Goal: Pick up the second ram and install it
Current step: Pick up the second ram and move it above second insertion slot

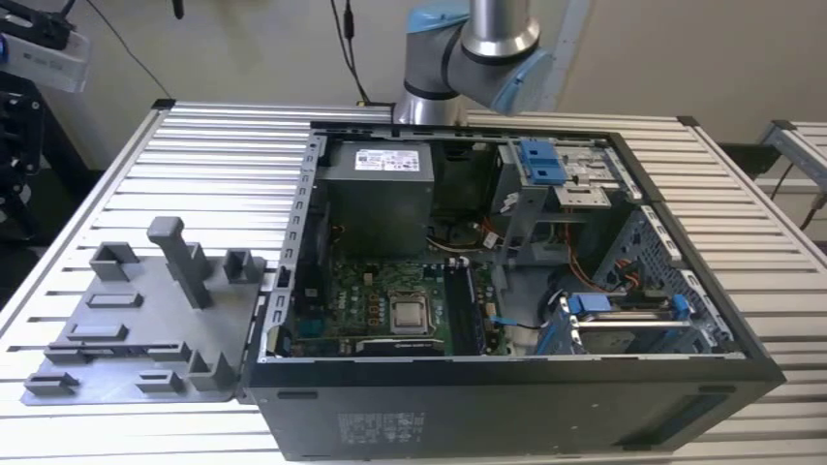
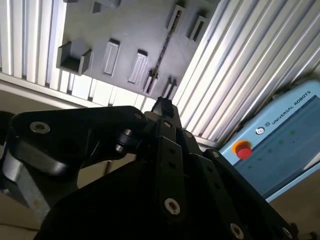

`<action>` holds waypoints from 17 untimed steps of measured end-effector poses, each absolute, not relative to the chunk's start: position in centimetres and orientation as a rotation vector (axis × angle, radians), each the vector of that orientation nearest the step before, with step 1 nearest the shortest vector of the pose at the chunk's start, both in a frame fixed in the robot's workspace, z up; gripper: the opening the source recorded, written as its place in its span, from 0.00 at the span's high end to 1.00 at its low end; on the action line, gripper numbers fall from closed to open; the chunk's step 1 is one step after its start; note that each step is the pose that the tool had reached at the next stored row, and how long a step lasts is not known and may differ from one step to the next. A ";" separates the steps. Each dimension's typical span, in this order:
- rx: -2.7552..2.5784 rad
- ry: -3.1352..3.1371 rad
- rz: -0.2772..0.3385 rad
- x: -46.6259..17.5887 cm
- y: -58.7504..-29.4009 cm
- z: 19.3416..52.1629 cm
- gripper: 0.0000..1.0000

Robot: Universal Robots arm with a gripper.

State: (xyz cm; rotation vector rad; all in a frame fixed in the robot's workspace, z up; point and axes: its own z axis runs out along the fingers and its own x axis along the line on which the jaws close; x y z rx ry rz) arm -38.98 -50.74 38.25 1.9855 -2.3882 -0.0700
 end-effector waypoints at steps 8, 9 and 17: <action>2.011 -2.415 -0.144 -39.0 -50.8 38.2 0.89; 2.011 -2.415 -0.145 -39.0 -50.8 38.2 0.89; 2.012 -2.416 -0.147 -39.0 -50.8 38.2 0.58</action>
